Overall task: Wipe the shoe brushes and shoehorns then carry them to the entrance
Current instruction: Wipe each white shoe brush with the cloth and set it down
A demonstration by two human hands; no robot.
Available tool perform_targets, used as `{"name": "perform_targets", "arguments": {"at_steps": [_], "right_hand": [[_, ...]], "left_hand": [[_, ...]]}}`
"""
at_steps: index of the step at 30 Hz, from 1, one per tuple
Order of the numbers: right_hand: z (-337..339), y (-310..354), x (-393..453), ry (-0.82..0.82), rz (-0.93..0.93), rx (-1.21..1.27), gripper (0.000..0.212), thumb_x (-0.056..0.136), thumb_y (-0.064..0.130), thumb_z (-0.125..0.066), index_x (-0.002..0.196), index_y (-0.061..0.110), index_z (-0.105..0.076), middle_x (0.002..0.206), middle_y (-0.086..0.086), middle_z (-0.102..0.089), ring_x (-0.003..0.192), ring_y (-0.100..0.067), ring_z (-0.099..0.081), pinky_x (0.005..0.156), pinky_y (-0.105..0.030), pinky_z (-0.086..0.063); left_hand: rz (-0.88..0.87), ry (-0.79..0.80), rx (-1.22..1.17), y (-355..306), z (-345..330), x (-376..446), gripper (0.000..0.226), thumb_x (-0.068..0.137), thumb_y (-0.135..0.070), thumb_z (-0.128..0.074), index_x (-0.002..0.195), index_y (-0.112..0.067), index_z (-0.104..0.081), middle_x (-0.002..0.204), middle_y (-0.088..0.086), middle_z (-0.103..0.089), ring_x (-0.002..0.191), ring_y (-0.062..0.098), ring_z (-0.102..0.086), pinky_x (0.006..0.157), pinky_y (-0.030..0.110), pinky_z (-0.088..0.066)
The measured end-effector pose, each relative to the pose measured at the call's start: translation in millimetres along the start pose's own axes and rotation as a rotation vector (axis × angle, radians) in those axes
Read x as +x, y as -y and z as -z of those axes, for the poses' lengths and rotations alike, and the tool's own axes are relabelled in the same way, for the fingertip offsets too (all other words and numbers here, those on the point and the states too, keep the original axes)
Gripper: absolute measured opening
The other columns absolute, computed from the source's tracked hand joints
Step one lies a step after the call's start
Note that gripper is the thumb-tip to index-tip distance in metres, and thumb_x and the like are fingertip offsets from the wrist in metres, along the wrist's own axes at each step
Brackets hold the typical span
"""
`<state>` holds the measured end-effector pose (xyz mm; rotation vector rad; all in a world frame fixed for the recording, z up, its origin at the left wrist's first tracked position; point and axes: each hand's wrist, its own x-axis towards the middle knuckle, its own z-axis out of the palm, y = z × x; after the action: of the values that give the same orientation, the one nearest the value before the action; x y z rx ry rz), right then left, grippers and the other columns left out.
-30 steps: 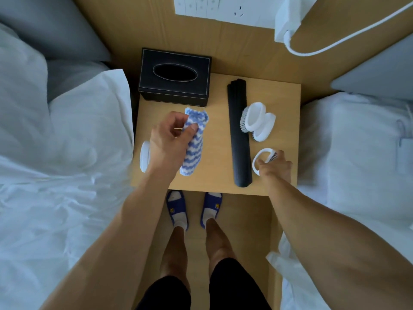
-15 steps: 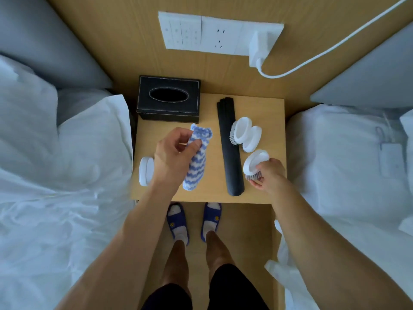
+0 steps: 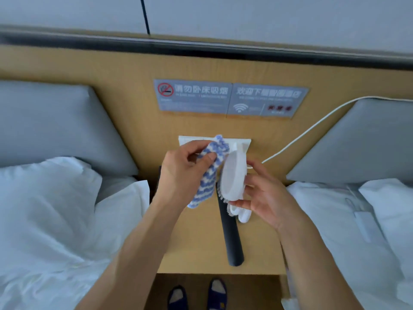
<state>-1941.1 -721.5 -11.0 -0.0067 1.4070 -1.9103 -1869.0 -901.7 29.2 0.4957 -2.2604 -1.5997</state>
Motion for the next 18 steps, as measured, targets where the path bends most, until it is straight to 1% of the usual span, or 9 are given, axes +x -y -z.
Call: {"name": "perform_targets", "arguments": {"at_steps": [1,3,6,8,11,13,15,18], "right_hand": [[-8,10,-4,0.021,0.033,-0.04,0.044,0.079,0.01,-0.061,0.115,0.035,-0.069,0.101,-0.008,-0.074,0.091,-0.024,-0.073,0.067,-0.043,-0.058],[-20,28,-12,0.064,0.097,-0.095,0.043,0.083,0.009,-0.06,0.116,0.036,-0.068,0.105,-0.011,-0.074,0.091,-0.026,-0.072,0.069,-0.043,-0.058],[-36,48,-24,0.119,0.185,-0.139,0.044,0.086,0.01,-0.063,0.123,0.034,-0.066,0.115,-0.014,-0.072,0.101,-0.032,-0.072,0.073,-0.045,-0.058],[-44,60,-31,0.144,0.233,-0.145,0.045,0.086,0.014,-0.067,0.126,0.032,-0.066,0.12,-0.016,-0.071,0.106,-0.034,-0.071,0.074,-0.045,-0.059],[-54,75,-42,0.165,0.301,-0.138,0.044,0.083,0.019,-0.074,0.124,0.033,-0.069,0.119,-0.017,-0.072,0.107,-0.034,-0.071,0.075,-0.045,-0.06],[-58,81,-48,0.16,0.337,-0.135,0.044,0.081,0.019,-0.073,0.122,0.034,-0.07,0.117,-0.016,-0.073,0.106,-0.032,-0.072,0.074,-0.042,-0.06],[-60,86,-51,0.15,0.368,-0.137,0.046,0.079,0.019,-0.071,0.123,0.031,-0.07,0.115,-0.017,-0.073,0.102,-0.032,-0.073,0.072,-0.039,-0.06],[-61,89,-54,0.137,0.408,-0.162,0.047,0.078,0.02,-0.073,0.124,0.028,-0.069,0.112,-0.02,-0.073,0.097,-0.034,-0.073,0.07,-0.037,-0.059]], "left_hand": [[-0.042,-0.007,0.008,-13,4,2,0.02,0.09,-0.02,-0.067,0.104,-0.031,-0.075,0.084,-0.021,-0.072,0.074,-0.006,-0.064,0.063,0.003,-0.043],[-0.118,-0.029,0.005,-35,12,4,0.021,0.09,-0.019,-0.067,0.105,-0.031,-0.075,0.086,-0.022,-0.072,0.078,-0.007,-0.063,0.066,0.003,-0.043],[-0.221,-0.053,0.021,-59,19,5,0.021,0.091,-0.017,-0.068,0.108,-0.027,-0.075,0.091,-0.015,-0.073,0.082,-0.004,-0.065,0.068,0.007,-0.046],[-0.309,-0.054,0.066,-69,20,3,0.026,0.09,-0.013,-0.068,0.112,-0.024,-0.074,0.1,-0.013,-0.073,0.09,0.0,-0.067,0.075,0.016,-0.052],[-0.413,-0.069,0.092,-80,22,-4,0.036,0.087,-0.008,-0.069,0.119,-0.023,-0.071,0.119,-0.014,-0.069,0.109,-0.002,-0.062,0.092,0.02,-0.051],[-0.467,-0.102,0.1,-84,23,-8,0.039,0.088,-0.009,-0.07,0.123,-0.025,-0.069,0.125,-0.016,-0.066,0.116,-0.001,-0.059,0.098,0.024,-0.05],[-0.535,-0.136,0.132,-87,24,-13,0.038,0.087,-0.011,-0.07,0.123,-0.024,-0.069,0.129,-0.016,-0.065,0.114,0.003,-0.059,0.095,0.024,-0.05],[-0.617,-0.116,0.234,-90,26,-21,0.032,0.088,-0.017,-0.067,0.118,-0.026,-0.071,0.134,-0.019,-0.06,0.102,0.012,-0.058,0.084,0.023,-0.05]]}}
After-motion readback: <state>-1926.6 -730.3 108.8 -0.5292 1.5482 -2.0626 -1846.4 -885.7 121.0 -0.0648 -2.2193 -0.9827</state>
